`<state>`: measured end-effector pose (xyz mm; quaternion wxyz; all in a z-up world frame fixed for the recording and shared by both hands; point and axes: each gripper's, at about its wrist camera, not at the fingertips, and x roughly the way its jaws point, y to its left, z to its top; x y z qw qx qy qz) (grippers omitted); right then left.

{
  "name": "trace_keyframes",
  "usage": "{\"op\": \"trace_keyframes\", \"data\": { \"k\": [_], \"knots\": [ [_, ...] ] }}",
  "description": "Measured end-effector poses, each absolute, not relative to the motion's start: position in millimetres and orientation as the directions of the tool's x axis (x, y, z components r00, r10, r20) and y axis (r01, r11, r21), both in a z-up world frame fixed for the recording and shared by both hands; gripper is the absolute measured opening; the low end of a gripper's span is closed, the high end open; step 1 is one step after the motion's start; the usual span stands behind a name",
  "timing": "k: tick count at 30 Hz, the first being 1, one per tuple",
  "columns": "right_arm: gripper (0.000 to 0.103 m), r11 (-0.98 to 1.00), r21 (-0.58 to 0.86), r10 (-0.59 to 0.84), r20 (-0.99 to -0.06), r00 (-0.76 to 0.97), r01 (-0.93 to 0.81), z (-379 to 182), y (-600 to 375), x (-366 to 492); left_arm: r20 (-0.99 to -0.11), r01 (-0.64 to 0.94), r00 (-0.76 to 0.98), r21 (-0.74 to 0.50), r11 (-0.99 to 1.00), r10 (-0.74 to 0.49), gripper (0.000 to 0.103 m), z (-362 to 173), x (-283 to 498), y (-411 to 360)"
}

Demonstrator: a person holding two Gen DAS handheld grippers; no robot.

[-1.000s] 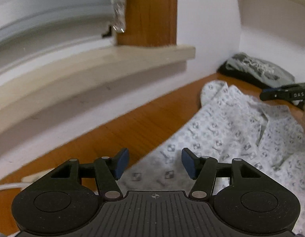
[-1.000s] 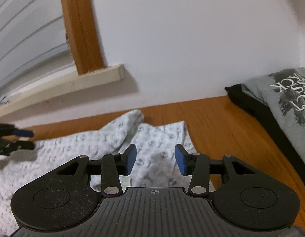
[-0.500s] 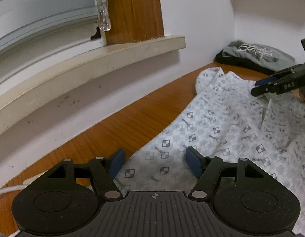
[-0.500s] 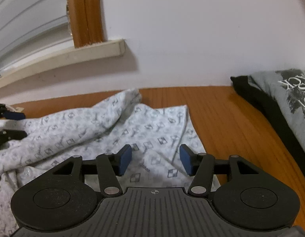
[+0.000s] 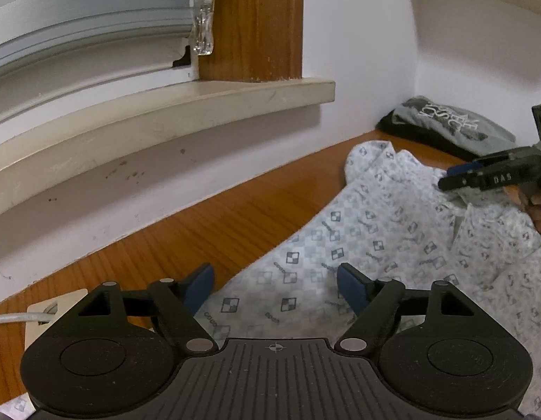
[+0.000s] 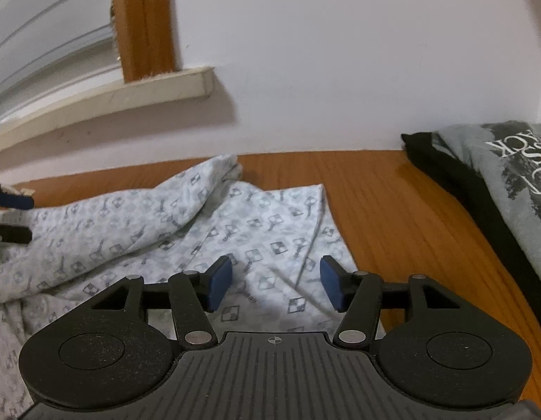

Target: Fold clothes

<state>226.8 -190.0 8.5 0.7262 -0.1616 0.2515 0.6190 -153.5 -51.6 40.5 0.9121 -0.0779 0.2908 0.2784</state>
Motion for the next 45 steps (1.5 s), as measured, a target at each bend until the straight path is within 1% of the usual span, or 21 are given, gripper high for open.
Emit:
{"op": "trace_keyframes", "data": {
  "k": [3, 7, 11, 14, 15, 16, 17, 18, 20, 22, 26, 28, 29, 31, 32, 35, 42, 45],
  "knots": [
    [0.051, 0.182, 0.102, 0.834, -0.542, 0.099, -0.978, 19, -183, 227, -0.572, -0.553, 0.68, 0.011, 0.833, 0.459, 0.081, 41, -154, -51],
    [0.051, 0.148, 0.136, 0.856, -0.514, 0.058, -0.98, 38, -155, 222, -0.57, -0.554, 0.682, 0.005, 0.832, 0.458, 0.081, 41, -154, -51],
    [0.051, 0.116, 0.219, 0.856, -0.517, -0.014, -0.969, 45, -117, 217, -0.569, -0.554, 0.684, 0.0, 0.833, 0.455, 0.081, 41, -155, -50],
    [0.051, 0.119, 0.208, 0.828, -0.56, -0.018, -0.971, 37, -97, 213, -0.57, -0.553, 0.685, -0.002, 0.833, 0.454, 0.081, 41, -156, -50],
    [0.046, 0.122, 0.198, 0.817, -0.577, -0.015, -0.973, 34, -90, 212, -0.57, -0.553, 0.685, -0.002, 0.833, 0.453, 0.081, 42, -156, -50],
    [0.037, 0.127, 0.185, 0.804, -0.594, -0.008, -0.974, 30, -85, 212, -0.571, -0.553, 0.684, -0.002, 0.833, 0.453, 0.082, 41, -155, -50],
    [0.011, 0.141, 0.162, 0.791, -0.611, 0.013, -0.977, 27, -84, 214, -0.572, -0.553, 0.684, -0.001, 0.833, 0.453, 0.082, 41, -155, -49],
    [0.008, 0.154, 0.146, 0.78, -0.625, 0.029, -0.977, 25, -84, 217, -0.573, -0.553, 0.683, -0.001, 0.833, 0.453, 0.082, 41, -155, -49],
    [0.008, 0.165, 0.183, 0.781, -0.624, 0.015, -0.969, 23, -93, 231, -0.575, -0.553, 0.681, 0.0, 0.833, 0.452, 0.082, 41, -155, -49],
    [0.008, 0.193, 0.17, 0.791, -0.609, 0.051, -0.966, 26, -104, 238, -0.577, -0.553, 0.68, 0.002, 0.833, 0.452, 0.082, 41, -154, -49],
    [0.012, 0.232, 0.182, 0.803, -0.591, 0.083, -0.955, 36, -129, 258, -0.579, -0.553, 0.678, 0.006, 0.833, 0.454, 0.082, 41, -153, -50],
    [0.02, 0.233, 0.192, 0.8, -0.595, 0.076, -0.953, 39, -147, 267, -0.58, -0.555, 0.675, 0.009, 0.832, 0.456, 0.082, 41, -153, -50],
    [0.027, 0.235, 0.184, 0.8, -0.594, 0.082, -0.954, 39, -157, 269, -0.581, -0.555, 0.673, 0.01, 0.831, 0.457, 0.082, 41, -153, -50],
    [0.028, 0.243, 0.176, 0.797, -0.597, 0.093, -0.954, 37, -178, 272, -0.582, -0.557, 0.671, 0.014, 0.83, 0.459, 0.082, 41, -152, -51],
    [0.03, 0.248, 0.173, 0.794, -0.6, 0.097, -0.953, 35, -189, 273, -0.583, -0.558, 0.669, 0.015, 0.83, 0.461, 0.082, 41, -152, -51],
    [0.042, 0.272, 0.167, 0.785, -0.608, 0.118, -0.948, 28, -222, 276, -0.585, -0.56, 0.665, 0.02, 0.828, 0.464, 0.082, 41, -151, -51],
    [0.045, 0.304, 0.244, 0.791, -0.603, 0.101, -0.921, 13, -283, 283, -0.588, -0.565, 0.653, 0.041, 0.824, 0.476, 0.083, 41, -148, -54],
    [0.048, 0.288, 0.279, 0.806, -0.588, 0.074, -0.916, 9, -295, 279, -0.579, -0.555, 0.668, 0.032, 0.831, 0.468, 0.078, 49, -138, -55]
  ]
}}
